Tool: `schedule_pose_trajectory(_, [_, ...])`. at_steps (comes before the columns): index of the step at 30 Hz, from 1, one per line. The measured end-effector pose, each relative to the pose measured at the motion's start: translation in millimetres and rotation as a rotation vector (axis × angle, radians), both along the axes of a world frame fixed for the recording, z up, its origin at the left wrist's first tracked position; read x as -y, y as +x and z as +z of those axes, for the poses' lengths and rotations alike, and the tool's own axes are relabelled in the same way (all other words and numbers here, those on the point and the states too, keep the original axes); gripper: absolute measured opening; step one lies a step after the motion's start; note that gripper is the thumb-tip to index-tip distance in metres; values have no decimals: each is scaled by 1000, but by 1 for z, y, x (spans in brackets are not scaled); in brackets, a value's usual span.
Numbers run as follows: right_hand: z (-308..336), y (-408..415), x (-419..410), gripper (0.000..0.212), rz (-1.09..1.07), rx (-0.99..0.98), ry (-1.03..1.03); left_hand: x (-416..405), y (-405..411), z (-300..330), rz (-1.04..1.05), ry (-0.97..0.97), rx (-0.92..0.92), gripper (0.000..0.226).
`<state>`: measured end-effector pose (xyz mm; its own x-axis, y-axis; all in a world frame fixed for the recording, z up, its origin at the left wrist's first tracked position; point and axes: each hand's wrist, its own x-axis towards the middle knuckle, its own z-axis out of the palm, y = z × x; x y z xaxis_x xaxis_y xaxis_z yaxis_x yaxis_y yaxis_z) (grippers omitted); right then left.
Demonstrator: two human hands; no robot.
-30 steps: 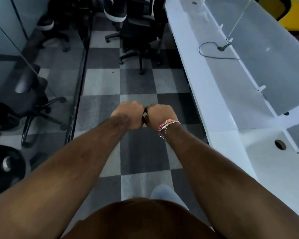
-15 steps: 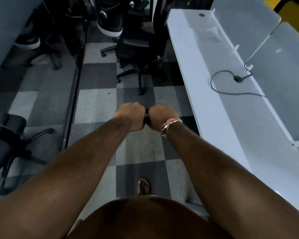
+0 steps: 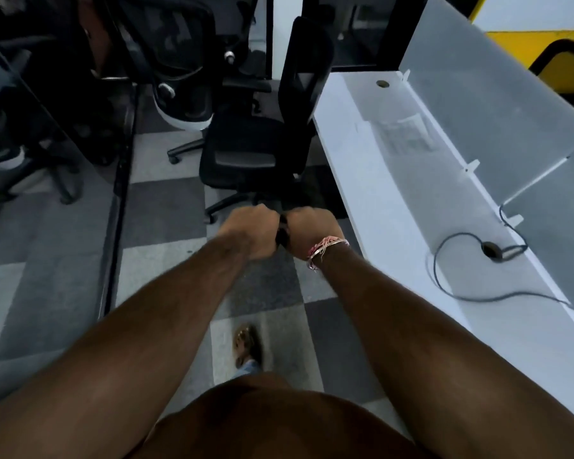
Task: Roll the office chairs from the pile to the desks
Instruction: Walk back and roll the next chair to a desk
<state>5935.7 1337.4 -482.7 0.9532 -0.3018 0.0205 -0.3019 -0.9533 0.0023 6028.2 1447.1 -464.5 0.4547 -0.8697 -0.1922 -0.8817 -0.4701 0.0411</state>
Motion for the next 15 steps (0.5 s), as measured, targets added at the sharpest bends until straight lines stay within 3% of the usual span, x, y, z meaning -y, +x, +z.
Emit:
schedule_pose_trajectory(5, [21, 101, 103, 21, -55, 19, 14, 116, 108, 21, -23, 41, 79, 21])
schedule_pose_trajectory(10, [28, 169, 209, 24, -96, 42, 25, 221, 178, 32, -103, 31, 73, 24])
schedule_pose_trajectory(15, [20, 232, 325, 17, -72, 53, 40, 332, 237, 20, -50, -19, 51, 23])
